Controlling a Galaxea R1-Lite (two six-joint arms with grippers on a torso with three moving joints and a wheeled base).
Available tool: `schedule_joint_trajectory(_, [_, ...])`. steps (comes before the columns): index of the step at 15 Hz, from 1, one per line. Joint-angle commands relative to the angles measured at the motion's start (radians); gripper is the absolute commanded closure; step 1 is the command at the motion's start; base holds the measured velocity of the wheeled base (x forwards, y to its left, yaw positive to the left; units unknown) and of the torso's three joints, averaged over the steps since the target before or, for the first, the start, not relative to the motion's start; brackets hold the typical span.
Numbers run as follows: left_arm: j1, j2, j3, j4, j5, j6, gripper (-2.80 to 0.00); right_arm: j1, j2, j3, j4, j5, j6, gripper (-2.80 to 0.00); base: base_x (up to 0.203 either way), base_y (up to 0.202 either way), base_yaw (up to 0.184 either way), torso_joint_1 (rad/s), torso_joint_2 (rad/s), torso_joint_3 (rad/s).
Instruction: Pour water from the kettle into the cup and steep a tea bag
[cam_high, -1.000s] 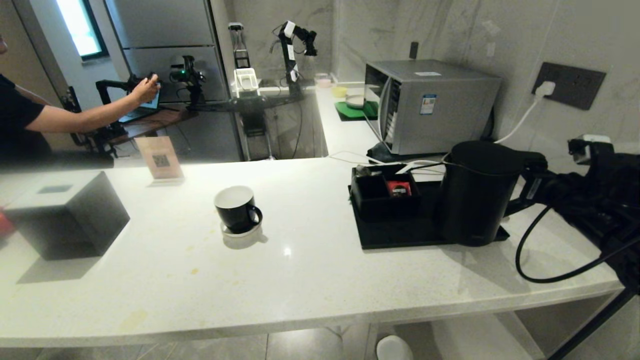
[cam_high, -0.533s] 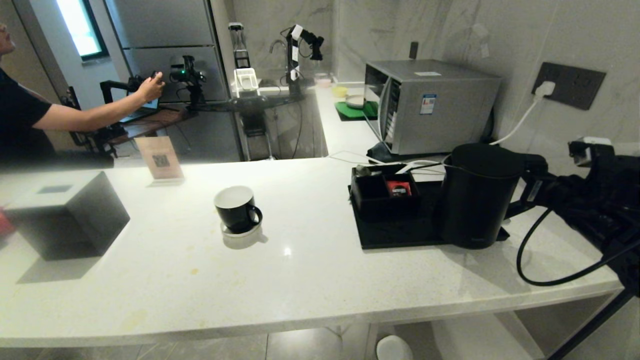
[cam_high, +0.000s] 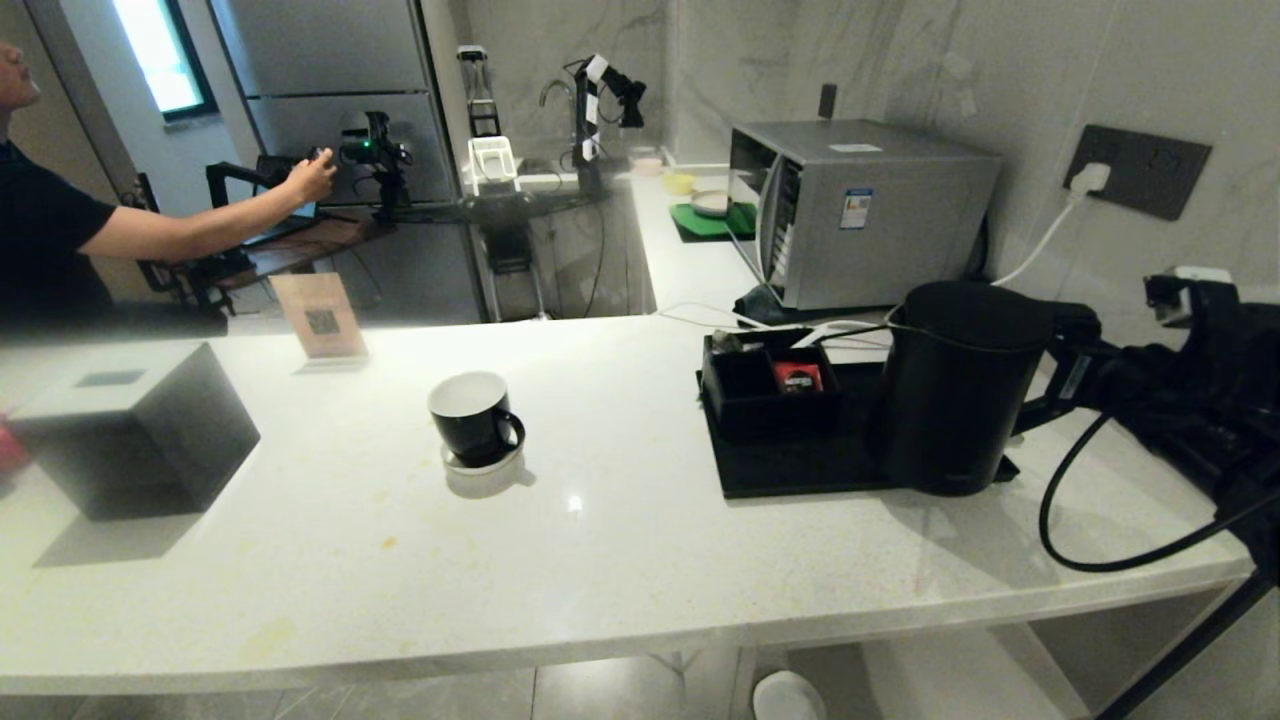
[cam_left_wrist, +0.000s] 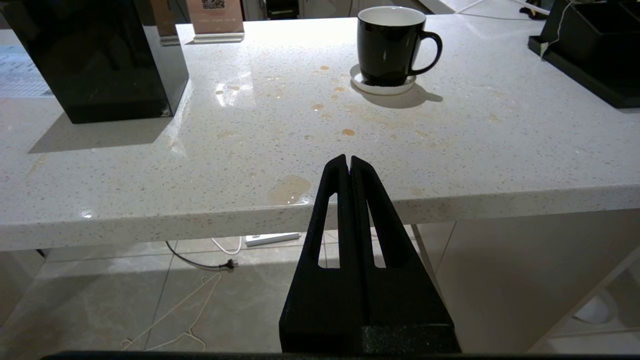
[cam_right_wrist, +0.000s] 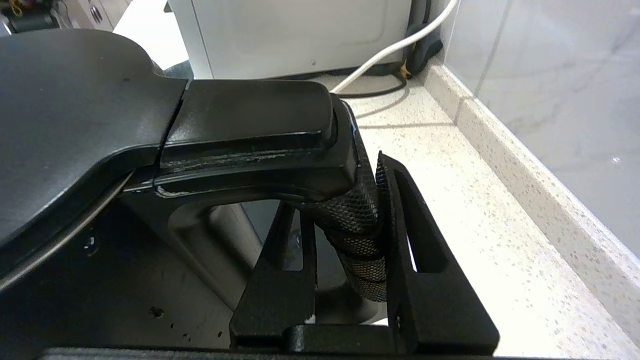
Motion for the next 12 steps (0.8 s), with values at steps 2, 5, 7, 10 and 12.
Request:
schedule_joint_trajectory(2, [0.0, 0.0, 0.0, 0.0, 0.0, -0.004, 0.0, -0.001, -0.04, -0.011, 0.034, -0.001, 0.0, 0.0, 0.0, 0.0, 0.0, 0.0, 0.0, 0.0])
schedule_joint_trajectory(5, [0.0, 0.0, 0.0, 0.0, 0.0, -0.004, 0.0, -0.001, -0.056, -0.009, 0.053, -0.001, 0.0, 0.0, 0.0, 0.0, 0.0, 0.0, 0.0, 0.0])
schedule_joint_trajectory(7, [0.0, 0.0, 0.0, 0.0, 0.0, -0.006, 0.0, 0.0, -0.064, -0.011, 0.074, 0.001, 0.0, 0.0, 0.0, 0.0, 0.0, 0.0, 0.0, 0.0])
schedule_joint_trajectory(10, [0.0, 0.0, 0.0, 0.0, 0.0, -0.006, 0.0, 0.002, -0.068, -0.011, 0.077, 0.001, 0.0, 0.0, 0.0, 0.0, 0.0, 0.0, 0.0, 0.0])
schedule_joint_trajectory(12, [0.0, 0.0, 0.0, 0.0, 0.0, -0.006, 0.0, 0.01, -0.068, -0.009, 0.074, -0.001, 0.0, 0.0, 0.0, 0.0, 0.0, 0.0, 0.0, 0.0])
